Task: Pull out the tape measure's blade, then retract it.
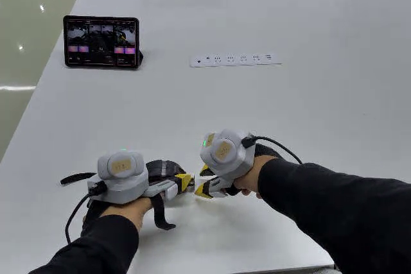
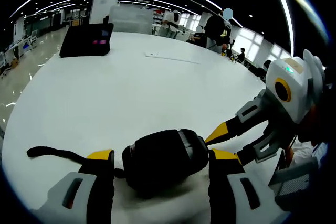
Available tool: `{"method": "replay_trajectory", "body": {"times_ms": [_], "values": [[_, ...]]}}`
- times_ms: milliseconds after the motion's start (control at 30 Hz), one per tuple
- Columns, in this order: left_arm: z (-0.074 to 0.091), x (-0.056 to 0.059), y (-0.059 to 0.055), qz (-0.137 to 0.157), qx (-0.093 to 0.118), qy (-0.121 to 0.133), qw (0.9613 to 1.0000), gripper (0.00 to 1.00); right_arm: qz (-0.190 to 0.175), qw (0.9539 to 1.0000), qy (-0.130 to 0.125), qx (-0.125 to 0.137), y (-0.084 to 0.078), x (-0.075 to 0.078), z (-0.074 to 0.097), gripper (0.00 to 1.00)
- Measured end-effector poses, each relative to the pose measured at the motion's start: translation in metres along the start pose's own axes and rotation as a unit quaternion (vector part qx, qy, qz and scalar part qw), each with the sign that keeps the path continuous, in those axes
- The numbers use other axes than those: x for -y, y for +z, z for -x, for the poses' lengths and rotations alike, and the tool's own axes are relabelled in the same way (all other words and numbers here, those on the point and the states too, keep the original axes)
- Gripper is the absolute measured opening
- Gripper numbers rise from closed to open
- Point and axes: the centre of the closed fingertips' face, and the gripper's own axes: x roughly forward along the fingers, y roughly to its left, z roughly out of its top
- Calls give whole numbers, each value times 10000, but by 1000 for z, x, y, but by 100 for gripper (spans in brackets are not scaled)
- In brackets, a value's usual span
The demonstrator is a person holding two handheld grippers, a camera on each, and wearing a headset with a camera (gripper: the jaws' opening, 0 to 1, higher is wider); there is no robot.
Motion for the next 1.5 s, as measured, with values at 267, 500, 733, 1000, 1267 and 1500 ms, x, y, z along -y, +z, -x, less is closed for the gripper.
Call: {"method": "replay_trajectory", "body": {"times_ms": [267,500,733,1000,1267,1500], "values": [[12,-14,-1,-244,-88,-249,9994,81,25,9997,-231,61,-19,3,21,26],[24,-21,1,-287,-127,-451,9985,92,-446,9978,-393,290,-36,9,44,32],[40,-24,-1,-974,-157,-689,9927,99,-712,9950,-518,464,-51,10,68,39],[63,-35,-6,-1471,-237,-1001,9838,99,-1034,9904,-586,701,-72,8,91,50],[84,-45,-5,-1604,-222,-1209,9794,99,-1232,9867,-650,835,-91,5,115,61],[95,-51,-13,-1873,-252,-1185,9748,99,-1298,9839,-815,916,-108,7,138,68]]}}
